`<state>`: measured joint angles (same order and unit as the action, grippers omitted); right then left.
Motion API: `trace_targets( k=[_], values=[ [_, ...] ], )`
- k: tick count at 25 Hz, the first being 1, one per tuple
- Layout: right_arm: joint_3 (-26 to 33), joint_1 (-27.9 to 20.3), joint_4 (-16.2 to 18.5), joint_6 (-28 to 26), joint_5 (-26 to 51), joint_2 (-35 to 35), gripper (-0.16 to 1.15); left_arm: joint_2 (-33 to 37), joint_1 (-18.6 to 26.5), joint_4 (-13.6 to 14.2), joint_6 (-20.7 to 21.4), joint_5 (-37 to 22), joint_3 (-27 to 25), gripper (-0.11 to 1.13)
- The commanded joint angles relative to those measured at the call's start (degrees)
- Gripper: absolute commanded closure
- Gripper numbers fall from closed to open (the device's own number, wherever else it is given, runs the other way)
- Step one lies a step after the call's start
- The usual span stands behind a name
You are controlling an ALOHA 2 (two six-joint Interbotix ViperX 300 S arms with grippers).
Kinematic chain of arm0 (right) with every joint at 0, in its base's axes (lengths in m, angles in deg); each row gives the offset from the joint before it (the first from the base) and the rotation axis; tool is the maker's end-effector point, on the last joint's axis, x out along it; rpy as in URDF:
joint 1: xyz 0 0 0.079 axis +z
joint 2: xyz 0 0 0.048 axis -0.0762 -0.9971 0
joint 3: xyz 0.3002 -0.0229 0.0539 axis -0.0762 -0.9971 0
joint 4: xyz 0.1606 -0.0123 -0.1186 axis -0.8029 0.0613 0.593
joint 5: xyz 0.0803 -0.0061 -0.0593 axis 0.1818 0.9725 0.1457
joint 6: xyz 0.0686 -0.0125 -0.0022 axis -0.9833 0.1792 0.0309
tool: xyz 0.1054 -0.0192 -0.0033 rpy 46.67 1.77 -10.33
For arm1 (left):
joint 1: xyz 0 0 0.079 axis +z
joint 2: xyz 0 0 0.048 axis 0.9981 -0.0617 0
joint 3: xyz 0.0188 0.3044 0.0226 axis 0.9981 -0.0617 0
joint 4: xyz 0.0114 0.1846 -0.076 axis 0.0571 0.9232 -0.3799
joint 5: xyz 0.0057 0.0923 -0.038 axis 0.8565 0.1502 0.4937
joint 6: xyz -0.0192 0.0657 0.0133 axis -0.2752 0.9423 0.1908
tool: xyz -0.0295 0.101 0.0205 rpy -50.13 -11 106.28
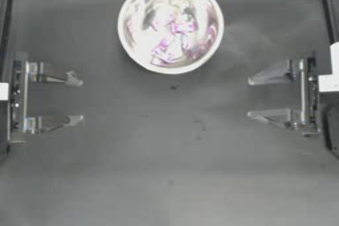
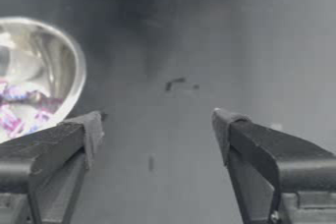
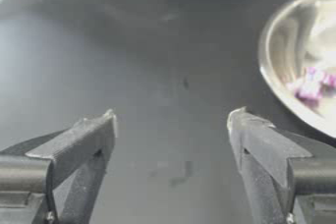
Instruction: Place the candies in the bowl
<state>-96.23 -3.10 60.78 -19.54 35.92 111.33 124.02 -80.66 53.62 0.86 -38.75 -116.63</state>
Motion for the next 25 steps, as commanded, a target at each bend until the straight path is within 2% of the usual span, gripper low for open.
trace_targets(
  k=[1,5,16,25],
  values=[
    [0.35,-0.09,0.18,0.00,-0.35,0.35,0.01,0.44,-0.09,0.18,-0.09,0.53,0.35,0.04],
    [0.00,-0.35,0.18,0.09,-0.26,0.97,0.01,0.97,0.00,0.09,0.00,0.62,0.26,0.04],
    [-2.55,-1.32,0.09,0.00,-0.44,8.61,0.01,4.75,0.00,0.09,-0.09,0.44,-1.41,0.04],
    [-3.08,-2.02,0.00,0.00,-0.79,9.23,0.01,8.09,0.00,0.09,-0.09,0.00,-2.81,0.04]
  ],
)
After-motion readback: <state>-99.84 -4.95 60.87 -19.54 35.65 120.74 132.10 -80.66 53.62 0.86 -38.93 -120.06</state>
